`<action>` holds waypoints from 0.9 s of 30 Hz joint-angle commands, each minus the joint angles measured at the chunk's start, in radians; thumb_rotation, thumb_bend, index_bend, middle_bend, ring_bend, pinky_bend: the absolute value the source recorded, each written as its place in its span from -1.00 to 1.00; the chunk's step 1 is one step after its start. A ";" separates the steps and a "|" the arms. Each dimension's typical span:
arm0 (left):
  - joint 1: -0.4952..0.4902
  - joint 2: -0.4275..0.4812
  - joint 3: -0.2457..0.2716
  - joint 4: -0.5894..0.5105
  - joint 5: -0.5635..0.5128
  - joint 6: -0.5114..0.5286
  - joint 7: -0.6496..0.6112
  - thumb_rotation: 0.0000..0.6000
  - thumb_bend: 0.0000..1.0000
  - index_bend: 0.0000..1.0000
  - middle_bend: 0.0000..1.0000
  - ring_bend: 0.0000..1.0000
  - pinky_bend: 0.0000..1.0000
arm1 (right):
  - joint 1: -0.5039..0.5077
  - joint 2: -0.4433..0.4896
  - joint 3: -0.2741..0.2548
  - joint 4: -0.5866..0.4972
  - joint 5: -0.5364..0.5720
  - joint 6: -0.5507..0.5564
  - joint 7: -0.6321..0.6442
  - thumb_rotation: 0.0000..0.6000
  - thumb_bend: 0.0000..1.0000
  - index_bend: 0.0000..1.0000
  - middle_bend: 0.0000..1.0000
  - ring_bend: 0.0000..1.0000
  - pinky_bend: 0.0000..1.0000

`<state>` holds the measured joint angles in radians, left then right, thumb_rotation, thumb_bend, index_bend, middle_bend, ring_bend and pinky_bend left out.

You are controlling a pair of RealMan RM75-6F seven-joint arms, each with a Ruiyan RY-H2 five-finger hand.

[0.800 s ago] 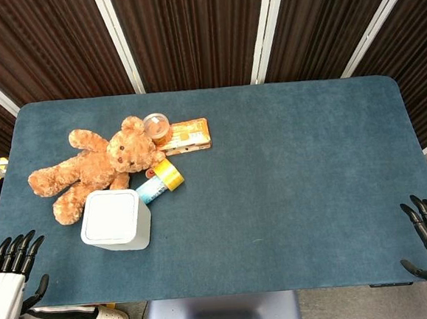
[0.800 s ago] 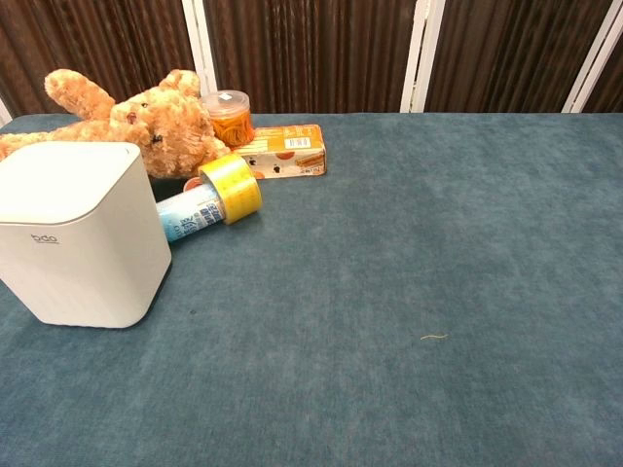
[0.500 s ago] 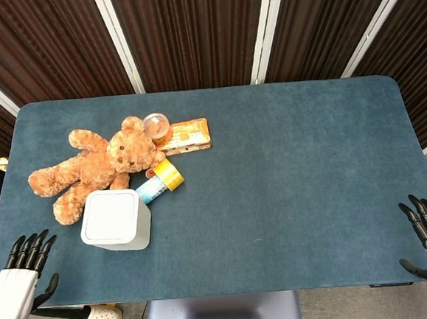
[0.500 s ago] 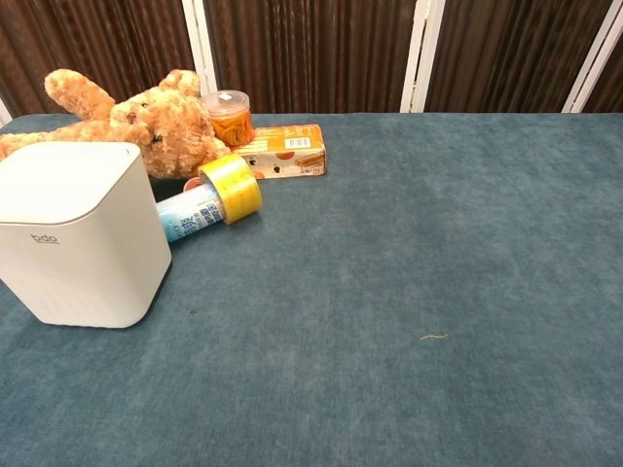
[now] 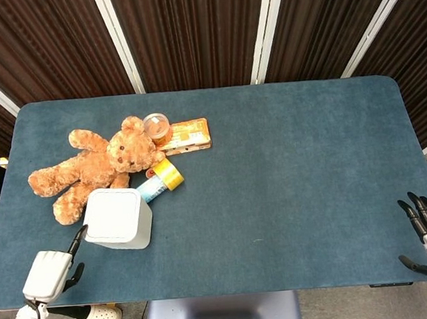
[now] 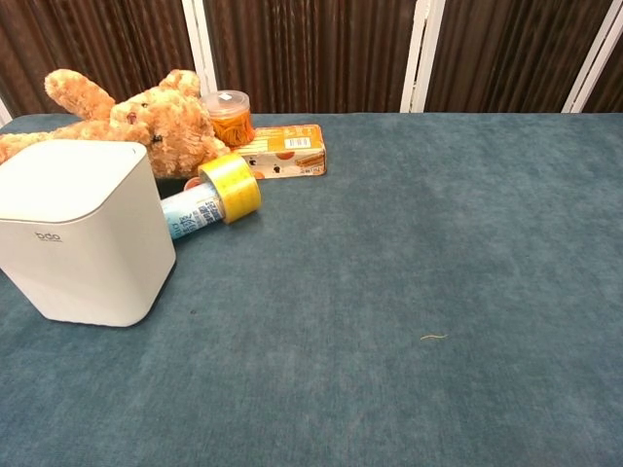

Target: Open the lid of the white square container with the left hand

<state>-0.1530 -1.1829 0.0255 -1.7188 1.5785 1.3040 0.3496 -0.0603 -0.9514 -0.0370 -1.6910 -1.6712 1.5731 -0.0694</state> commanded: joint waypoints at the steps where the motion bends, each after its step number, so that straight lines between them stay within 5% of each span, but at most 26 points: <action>1: 0.000 -0.008 0.003 0.004 0.006 0.009 0.007 1.00 -0.11 -0.86 1.00 0.99 1.00 | 0.002 0.000 -0.001 -0.002 0.002 -0.005 -0.002 1.00 -0.90 -1.00 -1.00 -1.00 -1.00; 16: -0.009 0.001 0.033 0.003 -0.029 -0.032 0.037 1.00 -0.11 -0.51 1.00 0.99 1.00 | 0.005 0.005 -0.013 -0.012 0.000 -0.018 -0.002 1.00 -0.90 -1.00 -1.00 -1.00 -1.00; 22: 0.005 -0.034 0.011 0.044 0.068 0.098 -0.022 1.00 -0.11 -0.95 1.00 0.91 1.00 | 0.003 0.008 -0.014 -0.019 -0.001 -0.012 -0.003 1.00 -0.90 -1.00 -1.00 -1.00 -1.00; 27: 0.023 -0.041 -0.001 0.076 0.186 0.247 -0.095 1.00 -0.11 -1.00 1.00 0.87 0.98 | 0.000 0.015 -0.021 -0.021 -0.011 -0.008 0.005 1.00 -0.90 -1.00 -1.00 -1.00 -1.00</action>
<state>-0.1439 -1.2157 0.0350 -1.6650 1.6980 1.4765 0.3018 -0.0599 -0.9370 -0.0577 -1.7122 -1.6816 1.5645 -0.0647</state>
